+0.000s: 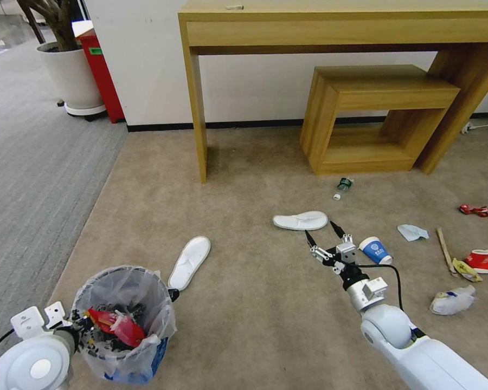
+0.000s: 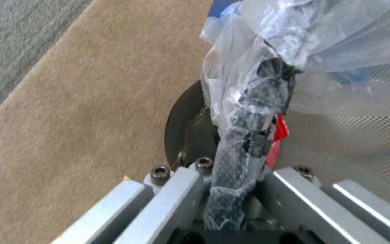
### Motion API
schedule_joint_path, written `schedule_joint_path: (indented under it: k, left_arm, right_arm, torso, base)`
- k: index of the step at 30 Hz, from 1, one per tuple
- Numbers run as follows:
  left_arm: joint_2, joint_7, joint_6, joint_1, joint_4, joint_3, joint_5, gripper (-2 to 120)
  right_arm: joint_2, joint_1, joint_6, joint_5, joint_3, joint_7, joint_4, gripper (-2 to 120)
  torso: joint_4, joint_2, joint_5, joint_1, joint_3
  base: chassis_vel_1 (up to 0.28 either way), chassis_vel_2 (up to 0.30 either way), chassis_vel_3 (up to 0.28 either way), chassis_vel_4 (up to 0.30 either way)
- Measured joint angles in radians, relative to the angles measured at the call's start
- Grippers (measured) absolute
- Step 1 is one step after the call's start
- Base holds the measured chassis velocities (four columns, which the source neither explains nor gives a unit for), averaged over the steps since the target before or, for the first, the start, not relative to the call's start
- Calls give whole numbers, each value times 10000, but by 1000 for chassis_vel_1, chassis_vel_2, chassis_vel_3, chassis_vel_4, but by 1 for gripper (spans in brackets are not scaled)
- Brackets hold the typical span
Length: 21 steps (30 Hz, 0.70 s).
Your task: Pick up the trash bin and place the garbage on the floor into it.
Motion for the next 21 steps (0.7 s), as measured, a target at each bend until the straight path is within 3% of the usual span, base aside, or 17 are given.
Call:
schedule_joint_path:
  k: [10, 21]
  left_arm:
    - [90, 15, -18, -10, 7, -113, -20, 0]
    - [48, 26, -31, -42, 47, -45, 10, 0]
  right_arm:
    - [35, -1, 8, -61, -1, 3, 7, 80]
    - [74, 25, 74, -144, -31, 13, -24, 80]
  torso:
    - [0, 0, -1, 4, 3]
    - [0, 0, 1, 2, 0]
  base:
    - [-155, 165, 142, -151]
    - [-29, 28, 25, -32]
